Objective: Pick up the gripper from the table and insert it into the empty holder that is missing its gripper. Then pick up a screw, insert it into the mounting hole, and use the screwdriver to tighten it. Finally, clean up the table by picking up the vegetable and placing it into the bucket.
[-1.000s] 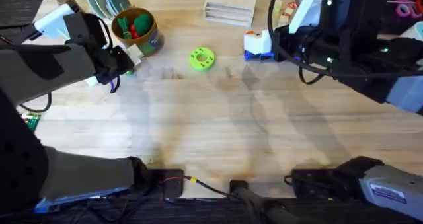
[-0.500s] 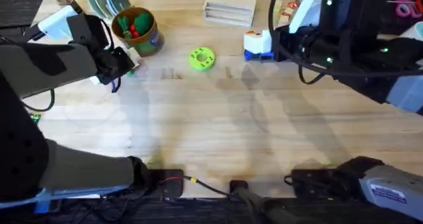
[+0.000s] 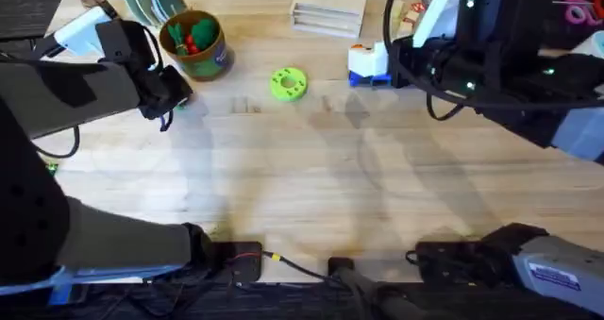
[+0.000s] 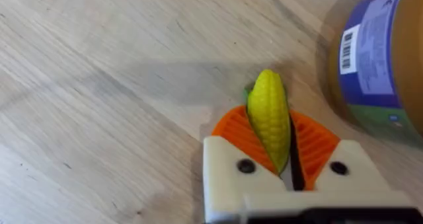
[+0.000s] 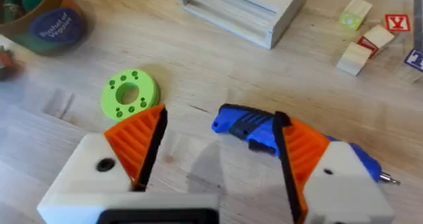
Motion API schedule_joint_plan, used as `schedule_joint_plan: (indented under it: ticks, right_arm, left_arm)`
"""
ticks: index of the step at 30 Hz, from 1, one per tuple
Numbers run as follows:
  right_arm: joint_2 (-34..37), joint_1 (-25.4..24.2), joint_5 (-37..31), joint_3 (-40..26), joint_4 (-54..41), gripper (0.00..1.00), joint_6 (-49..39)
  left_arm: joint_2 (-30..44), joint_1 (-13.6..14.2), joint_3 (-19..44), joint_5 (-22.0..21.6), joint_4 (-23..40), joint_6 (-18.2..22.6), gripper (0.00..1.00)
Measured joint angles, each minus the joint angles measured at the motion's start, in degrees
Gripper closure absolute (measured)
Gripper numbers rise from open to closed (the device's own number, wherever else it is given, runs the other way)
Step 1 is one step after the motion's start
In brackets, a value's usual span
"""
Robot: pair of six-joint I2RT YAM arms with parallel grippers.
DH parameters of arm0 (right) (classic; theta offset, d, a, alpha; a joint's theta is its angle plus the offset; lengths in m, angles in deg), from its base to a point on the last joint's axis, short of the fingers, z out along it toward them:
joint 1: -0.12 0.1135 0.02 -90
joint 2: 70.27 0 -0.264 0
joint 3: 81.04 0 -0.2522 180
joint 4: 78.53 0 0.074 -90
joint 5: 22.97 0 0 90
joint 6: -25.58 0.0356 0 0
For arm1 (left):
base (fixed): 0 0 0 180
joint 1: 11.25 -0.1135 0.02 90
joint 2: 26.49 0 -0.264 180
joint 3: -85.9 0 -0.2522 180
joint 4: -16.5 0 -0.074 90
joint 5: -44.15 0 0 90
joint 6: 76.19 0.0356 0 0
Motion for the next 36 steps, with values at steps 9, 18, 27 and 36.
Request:
schedule_joint_plan:
  ticks: [9,18,27,36]
  right_arm:
    - [0.0,0.0,-0.02,0.0,0.0,0.009,0.0]
    - [0.0,-0.02,-0.02,0.0,0.0,0.009,0.0]
    - [0.0,-0.02,-0.02,0.0,0.0,0.009,0.0]
    - [0.0,-0.02,-0.02,0.0,0.0,0.009,0.0]
  left_arm:
    - [-1.32,0.0,-0.02,0.33,1.39,-0.02,0.972]
    - [-12.15,0.0,-0.09,0.52,1.13,-0.02,0.972]
    - [-18.57,0.0,-0.09,3.29,-6.74,-0.07,0.972]
    - [-13.04,0.11,-0.09,10.44,-19.42,-4.3,0.972]
